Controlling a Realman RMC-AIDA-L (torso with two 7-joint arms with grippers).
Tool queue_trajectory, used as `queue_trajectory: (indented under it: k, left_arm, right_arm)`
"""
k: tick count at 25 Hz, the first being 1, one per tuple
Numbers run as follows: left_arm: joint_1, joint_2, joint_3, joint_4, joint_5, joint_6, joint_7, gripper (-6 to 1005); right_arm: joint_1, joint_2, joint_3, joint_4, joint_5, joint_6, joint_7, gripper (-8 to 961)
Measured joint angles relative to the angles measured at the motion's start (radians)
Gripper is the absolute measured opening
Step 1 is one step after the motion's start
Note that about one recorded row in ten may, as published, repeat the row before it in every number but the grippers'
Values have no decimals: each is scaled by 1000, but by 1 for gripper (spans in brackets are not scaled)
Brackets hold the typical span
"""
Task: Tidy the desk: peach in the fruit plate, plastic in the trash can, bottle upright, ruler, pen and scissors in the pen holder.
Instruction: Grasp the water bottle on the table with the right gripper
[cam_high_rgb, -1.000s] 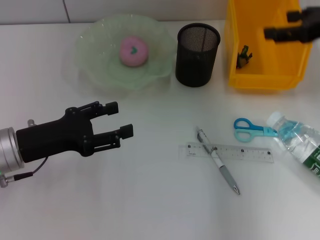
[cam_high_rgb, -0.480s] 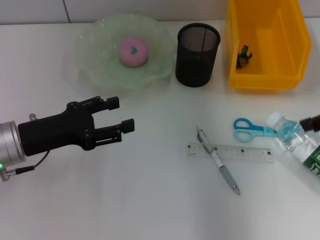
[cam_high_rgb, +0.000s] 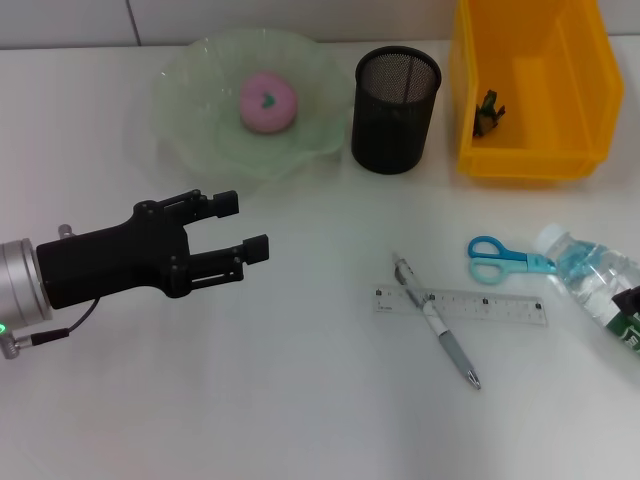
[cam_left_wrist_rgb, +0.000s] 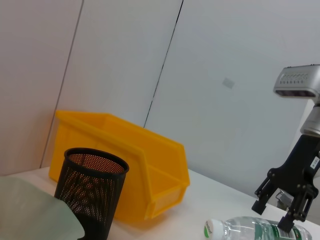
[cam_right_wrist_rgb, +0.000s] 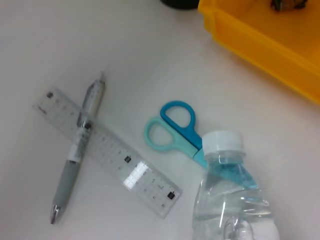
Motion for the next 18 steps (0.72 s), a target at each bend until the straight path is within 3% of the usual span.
queue_trajectory:
  k: [8, 18]
  left_arm:
    - [-7, -4, 7, 0, 0, -10, 0, 759]
    - [-9, -4, 7, 0, 0, -21, 1, 756]
  right_arm:
    - [7, 1, -94, 106, -21, 128, 20, 827]
    - [25, 1, -131, 177, -19, 175, 20, 818]
